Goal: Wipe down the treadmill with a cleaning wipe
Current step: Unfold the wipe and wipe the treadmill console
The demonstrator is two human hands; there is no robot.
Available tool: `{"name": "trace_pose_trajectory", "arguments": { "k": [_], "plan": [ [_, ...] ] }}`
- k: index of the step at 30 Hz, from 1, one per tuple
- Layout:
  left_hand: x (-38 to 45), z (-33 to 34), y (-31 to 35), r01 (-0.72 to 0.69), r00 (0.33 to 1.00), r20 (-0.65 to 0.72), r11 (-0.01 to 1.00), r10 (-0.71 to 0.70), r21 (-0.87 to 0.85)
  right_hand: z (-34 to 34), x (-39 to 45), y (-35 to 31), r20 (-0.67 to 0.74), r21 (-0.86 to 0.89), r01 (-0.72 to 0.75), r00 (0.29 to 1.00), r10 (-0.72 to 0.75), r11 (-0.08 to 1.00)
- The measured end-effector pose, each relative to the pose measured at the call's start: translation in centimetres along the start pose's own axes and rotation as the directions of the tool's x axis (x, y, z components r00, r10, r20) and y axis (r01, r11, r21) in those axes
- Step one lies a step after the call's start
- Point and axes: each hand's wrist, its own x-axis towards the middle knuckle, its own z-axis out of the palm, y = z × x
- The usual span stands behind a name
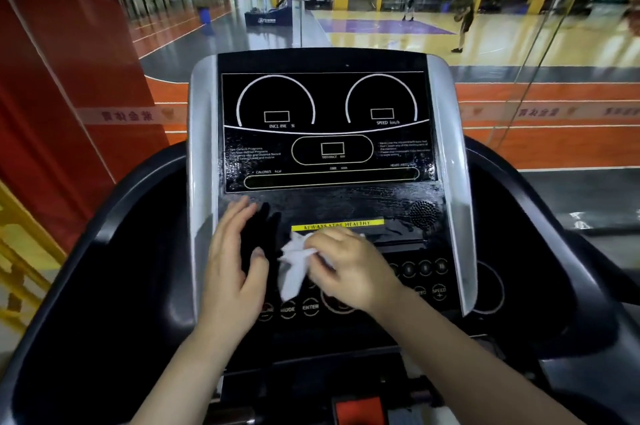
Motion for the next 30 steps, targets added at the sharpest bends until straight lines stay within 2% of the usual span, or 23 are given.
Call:
{"name": "trace_pose_trajectory", "arguments": {
  "k": [2, 6, 7, 9, 11, 14, 15, 17, 19, 22, 26, 28, 30],
  "plan": [
    [0.3, 1.4, 0.9, -0.008, 0.996, 0.092, 1.0, 0.007, 0.012, -2.8, -2.3, 3.2, 0.004, -0.082, -0.098, 0.995, 0.099, 0.992],
    [1.0, 4.8, 2.8, -0.082, 0.932, 0.36, 0.989, 0.033, 0.122, -8.9, -8.2, 10.1, -0.129, -0.23, -0.302, 0.952, 0.279, 0.925],
    [1.1, 5.8, 3.1, -0.092, 0.912, 0.409, 0.983, 0.02, 0.158, -9.4, -9.4, 10.9, -0.134, -0.252, -0.31, 0.949, 0.284, 0.917],
    [1.1, 7.7, 3.6, -0.089, 0.89, 0.455, 0.977, -0.01, 0.196, -8.8, -11.5, 10.9, -0.11, -0.24, -0.231, 0.972, 0.21, 0.943],
    [1.2, 9.4, 4.0, -0.088, 0.888, 0.46, 0.975, -0.016, 0.203, -7.9, -13.1, 10.7, -0.167, -0.182, -0.183, 0.974, 0.153, 0.966],
    [1.7, 11.3, 4.4, -0.128, 0.889, 0.458, 0.965, 0.008, 0.231, -8.0, -13.0, 12.3, -0.266, -0.146, -0.295, 0.931, 0.25, 0.944],
    [1.9, 11.7, 4.6, -0.133, 0.891, 0.453, 0.962, 0.01, 0.24, -8.1, -12.3, 12.9, -0.24, -0.191, -0.318, 0.933, 0.27, 0.929],
    [2.3, 12.5, 5.0, -0.118, 0.901, 0.433, 0.961, -0.002, 0.25, -7.6, -10.4, 14.0, -0.113, -0.391, -0.213, 0.977, 0.183, 0.895],
    [2.5, 12.9, 5.5, -0.086, 0.913, 0.407, 0.967, -0.02, 0.242, -7.9, -6.7, 15.3, -0.063, -0.473, -0.147, 0.989, 0.133, 0.869],
    [2.6, 13.4, 5.8, -0.067, 0.923, 0.384, 0.967, -0.034, 0.248, -11.6, 2.0, 16.5, -0.243, -0.475, -0.29, 0.951, 0.193, 0.831],
    [2.3, 13.8, 6.0, -0.051, 0.931, 0.361, 0.96, -0.054, 0.275, -15.6, 10.9, 18.2, -0.276, -0.339, -0.394, 0.91, 0.31, 0.854],
    [2.0, 13.9, 5.9, -0.043, 0.933, 0.353, 0.958, -0.062, 0.283, -15.1, 10.3, 18.2, -0.302, -0.317, -0.402, 0.901, 0.31, 0.859],
    [1.7, 13.9, 5.7, -0.045, 0.932, 0.356, 0.956, -0.064, 0.29, -13.2, 6.0, 17.4, -0.305, -0.351, -0.374, 0.913, 0.273, 0.858]
  ]
}}
